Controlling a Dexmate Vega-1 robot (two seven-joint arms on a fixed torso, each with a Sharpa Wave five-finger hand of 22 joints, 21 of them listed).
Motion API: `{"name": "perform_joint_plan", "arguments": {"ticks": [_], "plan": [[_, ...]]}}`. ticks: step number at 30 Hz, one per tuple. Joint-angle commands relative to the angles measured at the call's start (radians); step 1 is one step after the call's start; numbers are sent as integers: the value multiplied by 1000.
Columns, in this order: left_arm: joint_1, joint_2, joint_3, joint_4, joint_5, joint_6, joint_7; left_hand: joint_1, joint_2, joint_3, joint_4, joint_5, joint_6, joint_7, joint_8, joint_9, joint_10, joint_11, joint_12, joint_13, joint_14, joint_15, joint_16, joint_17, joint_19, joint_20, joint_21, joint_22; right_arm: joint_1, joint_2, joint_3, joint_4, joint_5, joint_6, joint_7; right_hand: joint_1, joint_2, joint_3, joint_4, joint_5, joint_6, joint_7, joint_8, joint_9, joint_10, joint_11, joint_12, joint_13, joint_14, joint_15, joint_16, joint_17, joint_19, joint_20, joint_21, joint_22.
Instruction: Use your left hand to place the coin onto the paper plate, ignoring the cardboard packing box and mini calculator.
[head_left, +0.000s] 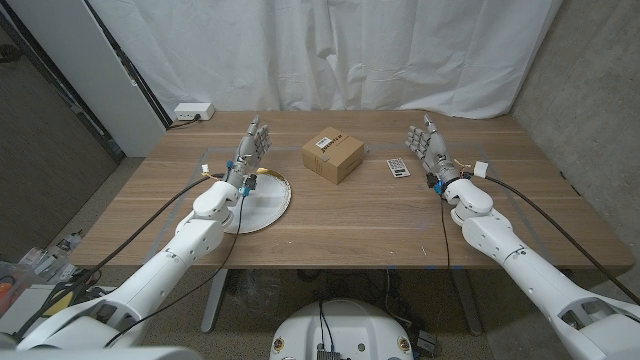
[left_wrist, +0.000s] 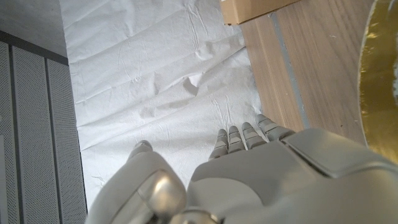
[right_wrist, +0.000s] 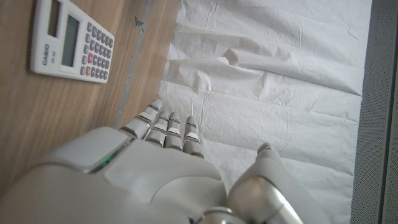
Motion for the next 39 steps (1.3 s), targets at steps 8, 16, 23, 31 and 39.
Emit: {"name": "perform_joint_plan", "arguments": {"ticks": [8,16,23,31,39], "plan": [[15,34,-22,-19,6,-21,-36,14,5,7,-5,6,15,2,6,5,12,0,6,3,11,0,5,3,13,-47,6,5,-58,118,147,-48,-131,-45,55,14,5,9,-4,3,11,-5,7,2,13,1,6,3,7,5,5,4,10,-3,7,4],[20,26,-28,-42,6,-32,-25,22,16,11,-7,5,29,4,9,5,29,0,10,3,24,5,7,3,19,-41,7,5,-69,151,168,-79,-139,-58,64,17,6,10,-7,2,17,-6,8,2,19,0,7,3,9,5,5,3,14,-4,8,4],[27,44,-22,-75,45,-28,5,42,33,18,-14,1,54,0,13,5,59,-8,15,3,54,-9,12,2,45,-50,13,4,-80,153,185,-85,-145,-69,69,20,8,10,-9,1,19,-6,8,2,21,0,6,3,10,6,5,3,16,-3,8,4],[32,41,-17,-77,74,-50,29,67,43,23,-26,-6,96,-10,21,5,110,-12,25,3,98,-18,18,1,84,-48,22,4,-89,150,202,-99,-154,-73,63,25,11,12,-12,0,22,-6,8,2,25,1,7,3,15,7,5,3,18,-3,8,4],[45,36,-15,-86,106,-91,56,96,47,24,-41,-17,171,-12,34,5,175,-24,31,3,175,-30,25,1,155,-46,36,3,-96,154,208,-116,-156,-73,54,30,13,13,-16,-2,34,-1,10,3,36,5,9,3,23,7,6,3,24,-4,10,4]]}}
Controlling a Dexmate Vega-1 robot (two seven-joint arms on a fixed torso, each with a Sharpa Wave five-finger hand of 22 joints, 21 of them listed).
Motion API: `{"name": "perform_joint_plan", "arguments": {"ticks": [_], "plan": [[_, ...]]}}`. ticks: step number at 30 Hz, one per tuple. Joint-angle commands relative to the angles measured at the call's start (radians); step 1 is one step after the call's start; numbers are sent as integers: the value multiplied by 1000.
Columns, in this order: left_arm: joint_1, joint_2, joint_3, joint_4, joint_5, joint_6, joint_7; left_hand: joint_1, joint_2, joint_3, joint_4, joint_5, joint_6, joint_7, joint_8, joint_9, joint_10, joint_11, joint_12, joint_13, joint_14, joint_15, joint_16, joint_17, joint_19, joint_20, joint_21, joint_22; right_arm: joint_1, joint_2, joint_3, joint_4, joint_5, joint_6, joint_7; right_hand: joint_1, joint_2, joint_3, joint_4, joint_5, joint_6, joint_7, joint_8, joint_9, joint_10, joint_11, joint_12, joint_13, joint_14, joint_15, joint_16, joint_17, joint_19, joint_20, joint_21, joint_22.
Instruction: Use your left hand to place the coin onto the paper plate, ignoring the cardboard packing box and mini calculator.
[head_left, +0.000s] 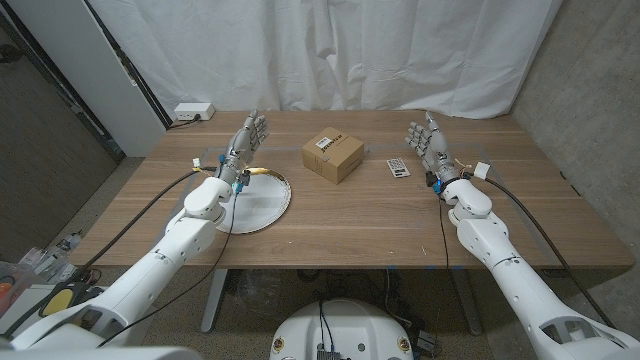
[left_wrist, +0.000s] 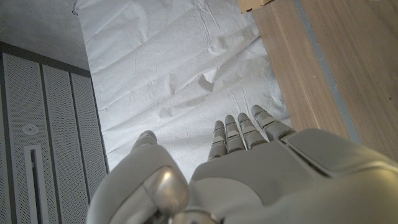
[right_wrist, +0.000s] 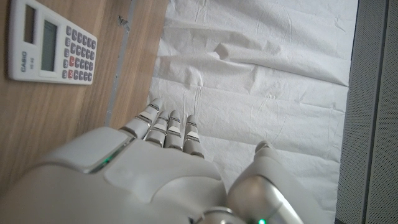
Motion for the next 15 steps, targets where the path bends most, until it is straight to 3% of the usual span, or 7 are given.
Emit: {"name": "perform_joint_plan", "arguments": {"ticks": [1,6,9,15], "plan": [[15,-3,5,-11,44,-47,33,23,1,2,-12,-4,26,1,12,5,20,-2,7,3,23,1,6,1,18,-39,4,4,-16,6,18,-27,-9,-7,-12,16,-2,1,-4,-2,9,-1,5,3,12,1,9,4,12,-3,6,4,10,1,6,4],[33,5,0,-29,53,-61,45,31,3,4,-16,-5,28,1,10,5,24,-6,6,3,25,-1,3,1,17,-38,1,3,-27,3,20,-51,-11,-24,-26,17,-1,1,-5,-3,11,-2,6,3,13,1,9,4,14,-3,6,4,11,1,7,4],[36,8,1,-30,65,-69,51,41,5,6,-22,-6,27,-6,6,6,24,-11,2,3,27,-5,0,0,5,-24,-6,4,-37,-2,18,-71,-22,-26,-41,18,-1,1,-5,-3,11,-3,5,3,14,0,9,4,14,-2,5,4,11,1,6,4],[42,7,0,-25,66,-93,45,67,10,13,-36,-10,26,-16,-1,6,18,-23,-9,4,16,-9,-12,1,-37,-25,-27,4,-47,-13,17,-96,-25,-45,-52,19,0,2,-7,-4,12,-4,4,3,13,1,8,4,14,-1,5,4,11,1,6,4]]}}
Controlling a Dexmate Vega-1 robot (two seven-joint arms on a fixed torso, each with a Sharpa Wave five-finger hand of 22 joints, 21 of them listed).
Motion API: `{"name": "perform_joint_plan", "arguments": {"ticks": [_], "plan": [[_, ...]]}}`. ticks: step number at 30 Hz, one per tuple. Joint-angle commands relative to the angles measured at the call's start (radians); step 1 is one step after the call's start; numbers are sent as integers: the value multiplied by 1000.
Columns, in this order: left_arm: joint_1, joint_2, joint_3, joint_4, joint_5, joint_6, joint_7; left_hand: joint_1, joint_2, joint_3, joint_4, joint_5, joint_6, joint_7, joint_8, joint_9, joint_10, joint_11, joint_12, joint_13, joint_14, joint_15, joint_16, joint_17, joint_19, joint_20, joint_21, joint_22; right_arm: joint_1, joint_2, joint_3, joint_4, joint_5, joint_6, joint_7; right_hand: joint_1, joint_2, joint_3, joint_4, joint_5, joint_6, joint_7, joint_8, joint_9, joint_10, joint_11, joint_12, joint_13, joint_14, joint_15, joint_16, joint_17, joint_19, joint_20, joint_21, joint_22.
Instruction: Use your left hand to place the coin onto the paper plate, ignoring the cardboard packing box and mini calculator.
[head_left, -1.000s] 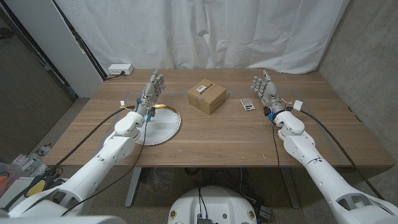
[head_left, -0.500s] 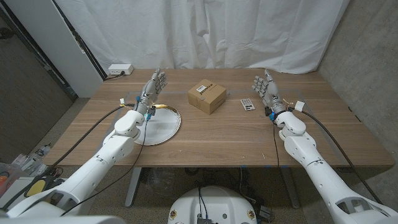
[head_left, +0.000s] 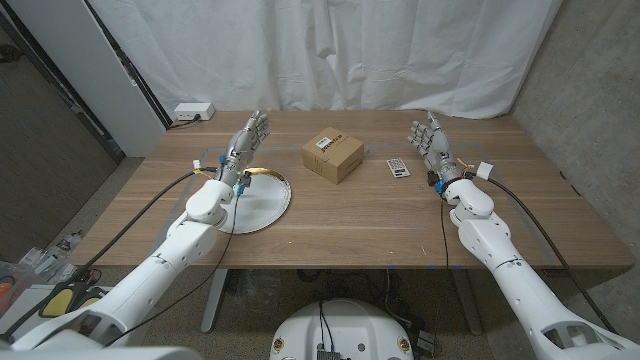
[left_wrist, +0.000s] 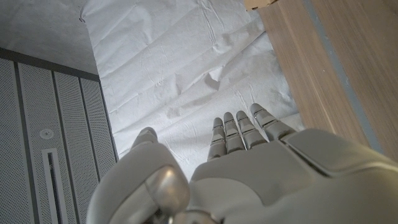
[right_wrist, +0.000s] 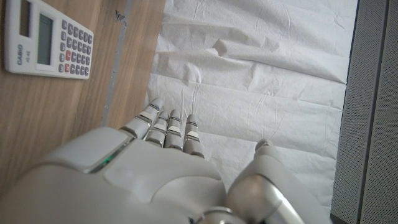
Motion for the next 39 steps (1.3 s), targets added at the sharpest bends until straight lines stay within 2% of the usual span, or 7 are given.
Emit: {"name": "perform_joint_plan", "arguments": {"ticks": [1,8,11,16,21,31,39], "plan": [[20,5,-3,-8,18,-40,8,23,4,3,-11,-3,5,-11,-4,2,-2,-17,-9,4,-3,-3,-5,3,-20,-26,-9,4,-24,-19,1,-56,-15,-32,-33,3,7,2,-7,-4,12,-4,2,3,8,0,8,4,9,5,5,4,10,2,6,4],[16,11,3,1,27,-52,-8,45,8,8,-23,-8,23,-35,-4,2,-7,-25,-17,5,-15,-11,-13,3,-59,-15,-23,5,-20,-33,-6,-69,-25,-39,-38,5,9,2,-9,-5,12,-5,2,3,8,-1,7,4,9,5,4,4,11,2,6,4],[15,11,5,5,30,-59,-11,59,10,12,-31,-12,37,-36,-1,3,-14,-22,-23,6,-32,-12,-19,4,-76,6,-27,6,-20,-33,-8,-74,-28,-38,-46,6,9,3,-9,-5,13,-7,1,3,9,-1,7,4,9,5,4,4,11,3,6,5],[2,14,11,20,50,-69,-15,71,11,14,-38,-14,47,-35,0,4,-21,-24,-27,6,-38,-11,-21,3,-86,9,-28,6,-20,-26,-10,-69,-24,-31,-52,8,10,3,-11,-6,14,-9,1,3,10,-2,6,4,10,4,3,4,11,3,5,5],[-17,6,22,46,69,-82,-17,99,14,22,-55,-17,73,-59,6,5,-26,-24,-30,7,-47,-9,-22,3,-100,22,-29,6,-28,-34,-10,-90,-29,-47,-65,9,11,3,-12,-7,14,-11,1,4,9,-4,5,4,10,5,3,4,11,3,5,5],[-35,-2,33,73,106,-108,-4,152,17,38,-86,-19,118,-61,17,6,-20,-26,-27,9,-49,-5,-19,3,-111,40,-26,6,-34,-42,-2,-104,-33,-43,-85,11,12,3,-14,-8,14,-13,-1,4,13,-3,5,5,11,5,2,5,11,4,4,5],[-1,17,23,21,151,-122,51,215,15,54,-126,-22,159,-52,26,8,-13,-29,-25,10,-43,-5,-16,3,-113,40,-23,6,-33,-41,0,-109,-31,-34,-96,12,12,3,-15,-9,15,-14,-2,4,15,-2,5,5,11,5,2,5,11,5,4,5]]}}
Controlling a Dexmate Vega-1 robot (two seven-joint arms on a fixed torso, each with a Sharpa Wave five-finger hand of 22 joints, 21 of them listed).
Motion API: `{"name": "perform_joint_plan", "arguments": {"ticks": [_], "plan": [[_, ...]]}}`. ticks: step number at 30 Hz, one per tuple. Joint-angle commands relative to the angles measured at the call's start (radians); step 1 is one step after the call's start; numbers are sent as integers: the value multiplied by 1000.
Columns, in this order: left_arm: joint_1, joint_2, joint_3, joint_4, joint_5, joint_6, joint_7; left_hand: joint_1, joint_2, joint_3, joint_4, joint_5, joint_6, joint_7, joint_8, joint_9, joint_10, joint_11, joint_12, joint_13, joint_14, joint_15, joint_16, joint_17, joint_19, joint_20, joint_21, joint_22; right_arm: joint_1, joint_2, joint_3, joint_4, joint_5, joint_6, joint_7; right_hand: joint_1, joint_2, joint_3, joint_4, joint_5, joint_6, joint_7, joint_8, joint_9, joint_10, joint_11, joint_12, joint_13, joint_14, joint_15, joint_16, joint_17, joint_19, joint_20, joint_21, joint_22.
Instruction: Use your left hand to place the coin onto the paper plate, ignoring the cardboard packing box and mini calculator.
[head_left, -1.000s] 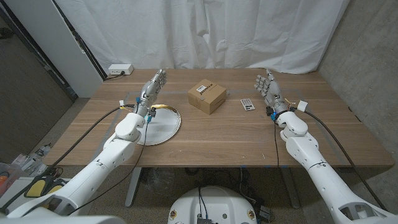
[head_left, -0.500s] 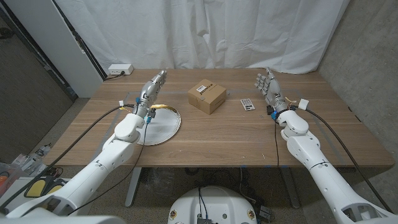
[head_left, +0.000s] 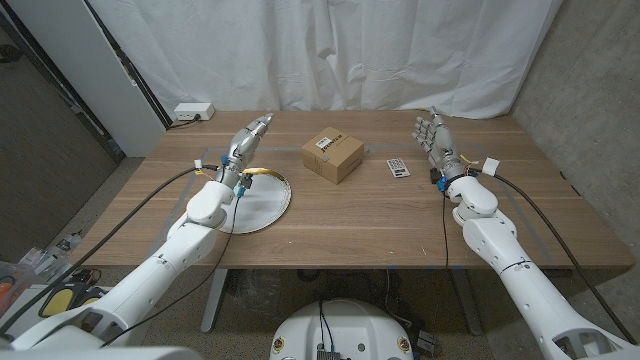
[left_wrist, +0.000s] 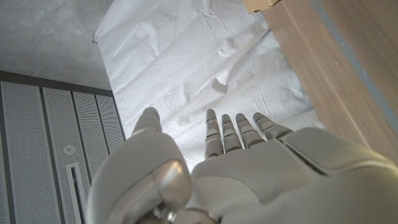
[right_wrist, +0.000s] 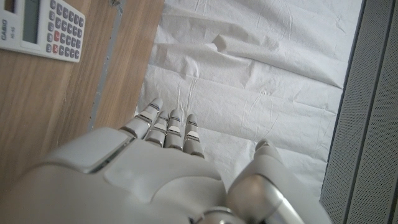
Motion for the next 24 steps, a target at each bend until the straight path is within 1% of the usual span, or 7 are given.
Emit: {"name": "perform_joint_plan", "arguments": {"ticks": [1,5,6,8,11,13,24], "plan": [[22,15,-4,-36,59,-23,57,38,-4,8,-22,-7,23,4,8,3,8,-6,6,5,5,-6,-1,2,-8,2,5,1,-2,-4,4,-13,-2,7,-19,3,3,4,-8,-4,7,-5,-1,4,10,3,5,5,8,0,2,5,8,2,4,5],[42,32,-10,-73,98,-22,96,77,-6,18,-46,-7,38,7,10,4,11,0,6,6,8,1,1,3,-10,2,6,0,7,-2,0,-3,-3,14,-17,3,3,4,-9,-4,8,-6,-1,4,12,1,5,5,9,1,2,5,8,1,4,5],[46,36,-11,-82,106,-18,103,87,-6,21,-51,-7,40,6,11,5,10,0,6,6,9,1,1,3,-12,-2,6,0,8,-1,-1,-1,-2,15,-17,3,3,4,-9,-4,8,-6,-2,4,13,4,6,5,9,1,2,5,8,1,4,5],[56,46,-13,-102,129,-9,123,115,-8,28,-68,-8,42,4,8,5,10,-2,6,7,11,0,1,3,-15,-26,6,0,13,0,-4,5,-2,16,-13,3,3,4,-10,-4,9,-7,-2,4,14,4,6,5,9,2,2,5,7,2,3,5],[67,60,-14,-129,167,10,155,134,-10,32,-77,-8,44,-2,7,6,11,0,6,7,12,0,1,2,-18,-36,5,0,18,3,-7,10,-5,20,-15,4,3,4,-10,-5,10,-8,-1,4,15,4,6,5,10,2,2,5,8,2,3,5],[74,68,-13,-146,193,26,176,149,-11,35,-85,-8,45,-5,6,6,13,-9,7,7,14,-6,1,2,-17,-39,6,0,20,5,-8,16,-3,23,-13,4,4,4,-10,-5,10,-8,-2,4,15,4,6,5,10,2,2,5,8,2,3,5],[93,84,-9,-191,278,59,253,220,-11,54,-107,-8,44,-20,0,8,11,-19,6,8,16,-9,1,2,-16,-25,8,-1,23,8,-9,21,-4,27,-16,6,5,4,-13,-6,12,-9,-2,5,17,3,5,5,11,0,1,5,9,3,3,5]]}}
